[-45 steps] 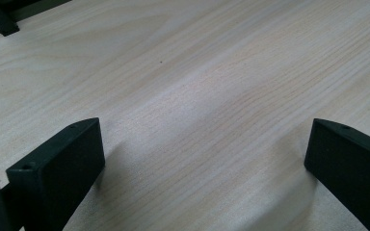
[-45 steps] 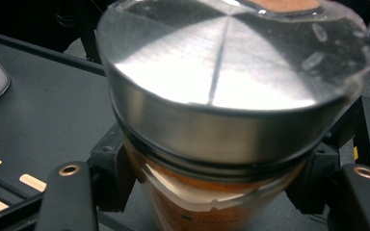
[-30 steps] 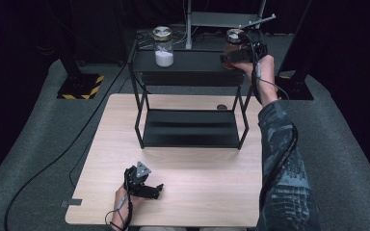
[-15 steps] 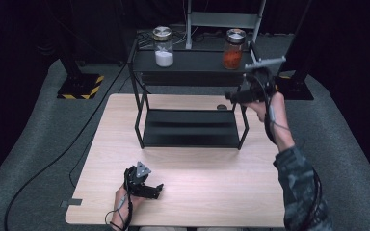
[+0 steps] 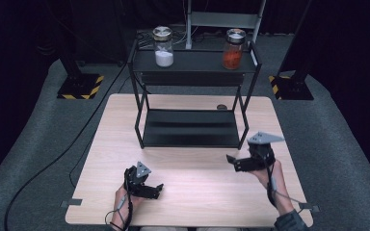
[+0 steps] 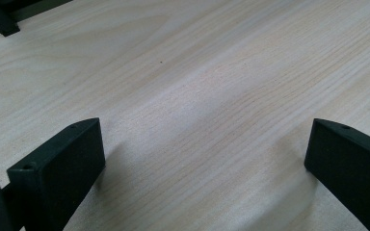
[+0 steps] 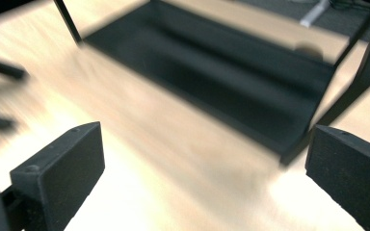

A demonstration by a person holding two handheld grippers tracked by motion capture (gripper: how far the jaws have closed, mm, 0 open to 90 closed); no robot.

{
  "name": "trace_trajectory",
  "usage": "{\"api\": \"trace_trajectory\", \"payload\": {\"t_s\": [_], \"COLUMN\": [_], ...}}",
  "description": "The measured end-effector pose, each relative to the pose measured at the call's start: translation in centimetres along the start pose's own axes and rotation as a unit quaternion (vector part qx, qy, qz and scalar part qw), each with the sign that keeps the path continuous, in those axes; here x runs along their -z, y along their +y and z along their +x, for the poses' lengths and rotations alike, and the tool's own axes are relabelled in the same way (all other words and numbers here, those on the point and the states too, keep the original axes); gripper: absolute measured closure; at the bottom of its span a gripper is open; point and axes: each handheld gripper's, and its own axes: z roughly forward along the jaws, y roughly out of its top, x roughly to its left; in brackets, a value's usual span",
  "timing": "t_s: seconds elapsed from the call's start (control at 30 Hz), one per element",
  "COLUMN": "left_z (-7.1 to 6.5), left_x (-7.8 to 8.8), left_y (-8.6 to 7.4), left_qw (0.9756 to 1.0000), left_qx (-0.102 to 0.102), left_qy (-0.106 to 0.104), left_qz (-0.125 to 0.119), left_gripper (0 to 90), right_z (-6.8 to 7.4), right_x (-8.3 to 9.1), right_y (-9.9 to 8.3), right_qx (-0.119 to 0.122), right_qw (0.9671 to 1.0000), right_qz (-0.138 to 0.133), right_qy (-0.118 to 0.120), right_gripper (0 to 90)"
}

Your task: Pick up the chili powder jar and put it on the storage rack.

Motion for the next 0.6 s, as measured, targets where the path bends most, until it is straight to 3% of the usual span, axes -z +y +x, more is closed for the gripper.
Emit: {"api": "trace_trajectory", "payload": {"t_s": [0.17, 0.3, 0.4, 0.6], "left_z": [0.0, 0.0, 0.0, -0.1], "left_x": [0.0, 0.0, 0.0, 0.0], "left_y": [0.0, 0.0, 0.0, 0.0], "left_qw": [1.0, 1.0, 1.0, 1.0], "left_qx": [0.0, 0.0, 0.0, 0.001], "left_qy": [0.0, 0.0, 0.0, 0.002], "left_qz": [0.0, 0.0, 0.0, 0.0], "left_gripper": [0.0, 0.0, 0.0, 0.0], "right_z": [1.8, 3.1, 3.3, 3.6], "right_x": [-1.9, -3.0, -3.1, -2.9], "right_y": [-5.7, -8.4, -9.8, -9.9], "right_qx": [0.005, 0.004, -0.009, -0.008], "right_qw": [0.9998, 0.999, 0.9989, 0.9985], "right_qz": [0.018, 0.036, 0.034, 0.038], "right_qy": [-0.009, -0.026, -0.032, -0.039], "right_gripper": [0.0, 0.0, 0.0, 0.0]}}
